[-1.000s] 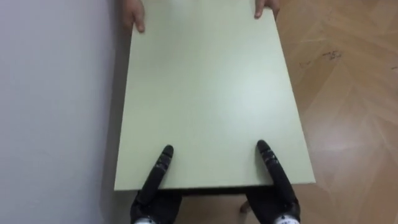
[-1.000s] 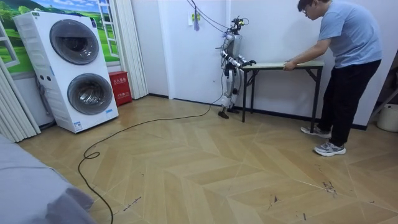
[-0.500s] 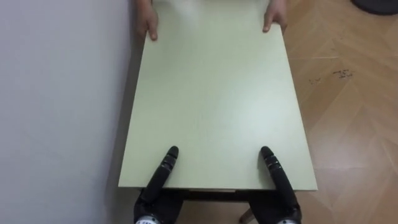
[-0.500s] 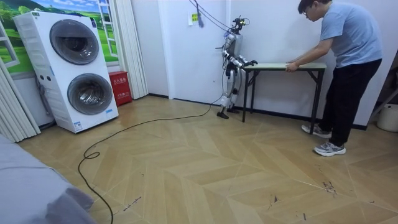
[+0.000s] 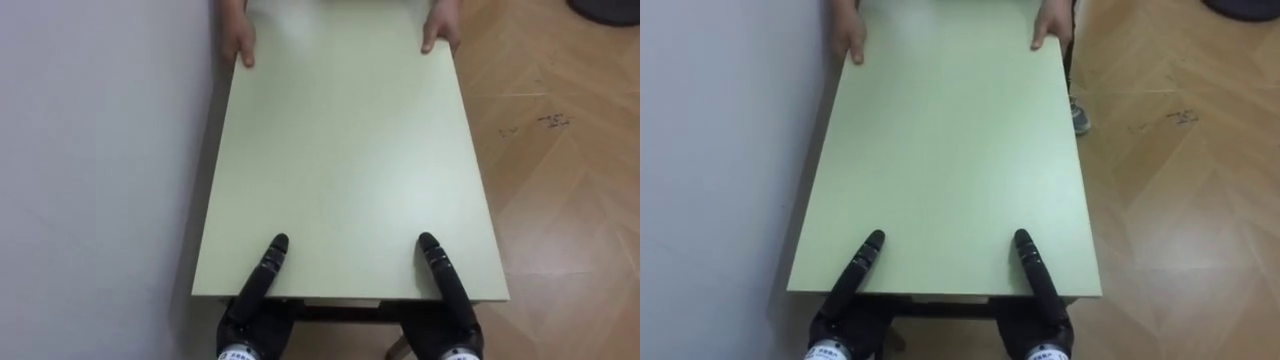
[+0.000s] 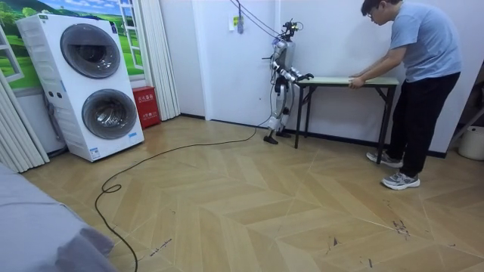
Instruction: Move table with human
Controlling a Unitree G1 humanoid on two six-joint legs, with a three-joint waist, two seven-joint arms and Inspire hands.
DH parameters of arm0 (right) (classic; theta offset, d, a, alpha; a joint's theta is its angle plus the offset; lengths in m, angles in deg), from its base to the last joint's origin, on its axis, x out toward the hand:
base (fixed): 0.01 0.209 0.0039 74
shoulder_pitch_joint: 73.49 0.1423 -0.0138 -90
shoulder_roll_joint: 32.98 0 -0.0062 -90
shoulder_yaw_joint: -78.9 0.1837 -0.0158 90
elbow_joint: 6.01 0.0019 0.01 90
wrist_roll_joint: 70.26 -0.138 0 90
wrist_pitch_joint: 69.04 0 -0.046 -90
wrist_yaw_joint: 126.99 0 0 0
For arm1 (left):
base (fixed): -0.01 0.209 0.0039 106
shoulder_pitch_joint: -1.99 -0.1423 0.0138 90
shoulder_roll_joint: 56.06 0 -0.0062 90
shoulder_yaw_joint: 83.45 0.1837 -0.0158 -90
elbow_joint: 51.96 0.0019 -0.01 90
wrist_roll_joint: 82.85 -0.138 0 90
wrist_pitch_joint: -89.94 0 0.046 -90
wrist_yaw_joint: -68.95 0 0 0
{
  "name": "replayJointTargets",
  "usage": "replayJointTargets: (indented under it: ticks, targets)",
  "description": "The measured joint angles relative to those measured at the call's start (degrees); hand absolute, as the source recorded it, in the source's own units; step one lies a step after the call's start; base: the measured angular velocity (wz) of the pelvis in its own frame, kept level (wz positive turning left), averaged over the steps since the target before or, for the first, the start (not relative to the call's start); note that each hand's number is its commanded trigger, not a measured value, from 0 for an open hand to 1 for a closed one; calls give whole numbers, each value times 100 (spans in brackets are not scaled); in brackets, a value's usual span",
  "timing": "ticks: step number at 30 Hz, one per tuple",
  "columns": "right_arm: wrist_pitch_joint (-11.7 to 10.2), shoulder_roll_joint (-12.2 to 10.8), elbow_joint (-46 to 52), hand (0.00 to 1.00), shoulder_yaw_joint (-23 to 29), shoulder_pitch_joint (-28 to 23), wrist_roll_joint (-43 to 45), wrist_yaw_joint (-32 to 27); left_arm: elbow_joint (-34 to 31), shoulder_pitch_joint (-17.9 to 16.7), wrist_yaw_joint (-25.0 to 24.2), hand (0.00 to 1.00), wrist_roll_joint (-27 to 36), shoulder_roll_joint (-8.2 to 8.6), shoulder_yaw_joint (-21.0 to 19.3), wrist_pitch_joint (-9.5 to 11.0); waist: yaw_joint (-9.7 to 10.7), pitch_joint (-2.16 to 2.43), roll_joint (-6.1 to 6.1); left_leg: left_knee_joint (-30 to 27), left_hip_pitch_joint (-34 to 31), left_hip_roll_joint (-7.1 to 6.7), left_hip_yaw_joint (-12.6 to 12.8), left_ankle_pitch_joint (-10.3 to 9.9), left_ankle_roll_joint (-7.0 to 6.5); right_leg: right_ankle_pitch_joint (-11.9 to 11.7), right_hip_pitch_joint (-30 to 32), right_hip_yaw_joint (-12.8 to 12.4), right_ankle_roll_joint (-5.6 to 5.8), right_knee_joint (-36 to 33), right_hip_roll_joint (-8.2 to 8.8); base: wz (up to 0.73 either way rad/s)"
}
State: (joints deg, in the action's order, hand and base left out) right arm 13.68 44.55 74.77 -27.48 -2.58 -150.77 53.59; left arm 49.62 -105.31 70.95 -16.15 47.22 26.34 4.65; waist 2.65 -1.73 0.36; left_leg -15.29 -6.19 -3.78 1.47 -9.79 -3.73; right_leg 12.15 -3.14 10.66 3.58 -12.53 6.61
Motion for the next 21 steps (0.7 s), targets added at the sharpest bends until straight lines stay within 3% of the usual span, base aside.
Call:
replayJointTargets:
  ticks: [1, 5, 14, 21]
  targets:
    - [46, 3, -211, 0, 39, 71, 5, 231, 140, 38, -122, 0, -156, -2, -52, -35, -1, 38, 19, 14, 27, 0, 17, -1, 1, 0, -8, -3, 0, 0, 1, -9]
    - [133, 153, -722, 0, 76, 313, 344, 870, 428, 149, -647, 0, -1151, -272, -59, -103, -6, 73, 89, 55, 104, 16, 97, 1, 3, 1, -35, -86, 1, 4, 0, -11]
    - [243, 351, -830, 0, 75, 309, 476, 1153, 435, 144, -914, 0, -1509, -428, -60, -109, -49, -8, -78, 56, 134, 21, 99, 11, 15, 1, -86, -34, 1, 14, -1, -1]
    - [252, 391, -834, 0, 71, 281, 580, 1213, 440, 144, -992, 0, -1508, -482, -57, -110, -69, 16, -121, 40, 136, 21, 109, 18, 20, 1, -91, -23, 1, 15, -2, 0]
